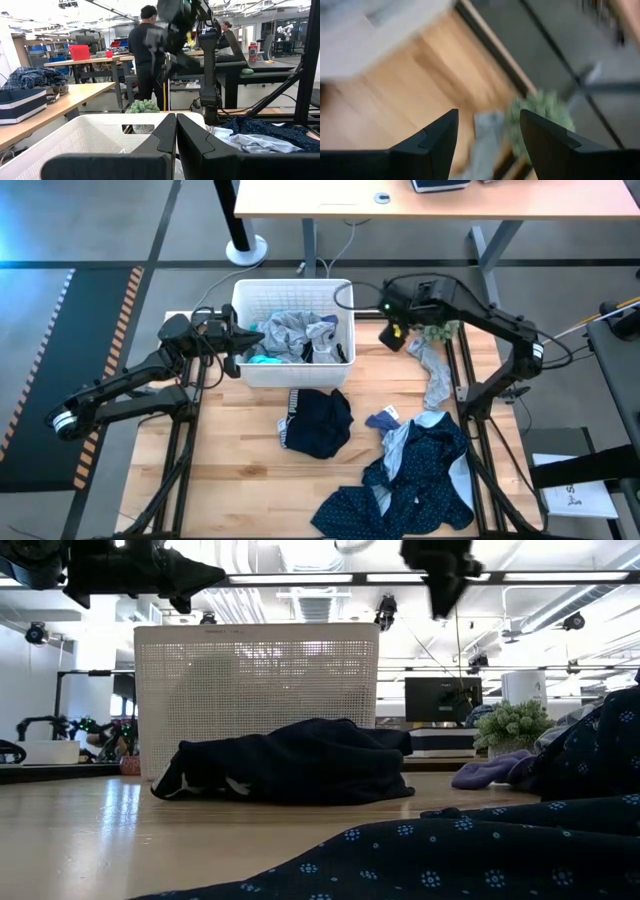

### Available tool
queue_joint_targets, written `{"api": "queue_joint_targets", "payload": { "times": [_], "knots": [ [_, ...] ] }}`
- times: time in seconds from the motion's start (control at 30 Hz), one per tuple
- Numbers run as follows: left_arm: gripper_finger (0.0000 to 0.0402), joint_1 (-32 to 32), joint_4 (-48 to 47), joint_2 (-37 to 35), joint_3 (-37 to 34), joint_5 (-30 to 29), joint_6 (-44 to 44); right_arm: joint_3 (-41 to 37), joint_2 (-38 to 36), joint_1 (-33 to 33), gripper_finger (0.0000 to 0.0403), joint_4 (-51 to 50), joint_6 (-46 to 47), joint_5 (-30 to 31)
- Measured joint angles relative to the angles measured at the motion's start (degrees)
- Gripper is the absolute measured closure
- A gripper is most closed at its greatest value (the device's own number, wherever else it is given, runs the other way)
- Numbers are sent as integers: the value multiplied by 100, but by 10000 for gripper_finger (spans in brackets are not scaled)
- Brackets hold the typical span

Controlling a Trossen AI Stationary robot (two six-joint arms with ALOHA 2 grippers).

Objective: Sort clothes
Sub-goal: Put the gray sock into the bin

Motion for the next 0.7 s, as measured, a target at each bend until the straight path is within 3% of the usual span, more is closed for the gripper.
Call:
{"api": "queue_joint_targets", "payload": {
  "times": [0.1, 0.27, 0.47, 0.7],
  "knots": [
    [402, 0, 0, 0, 0, -1, 0, -390, -19, -3, 206, -127, 248, -49],
    [402, 0, -2, 0, 0, 0, 0, -1293, -20, -63, 208, 66, 248, -725],
    [402, -2, -49, -2, 0, 0, -1, -2654, -124, -86, 208, 304, 323, -772],
    [402, -2, -92, 0, -8, 0, -2, -4241, -710, -185, 208, 1376, 650, -805]
  ]
}}
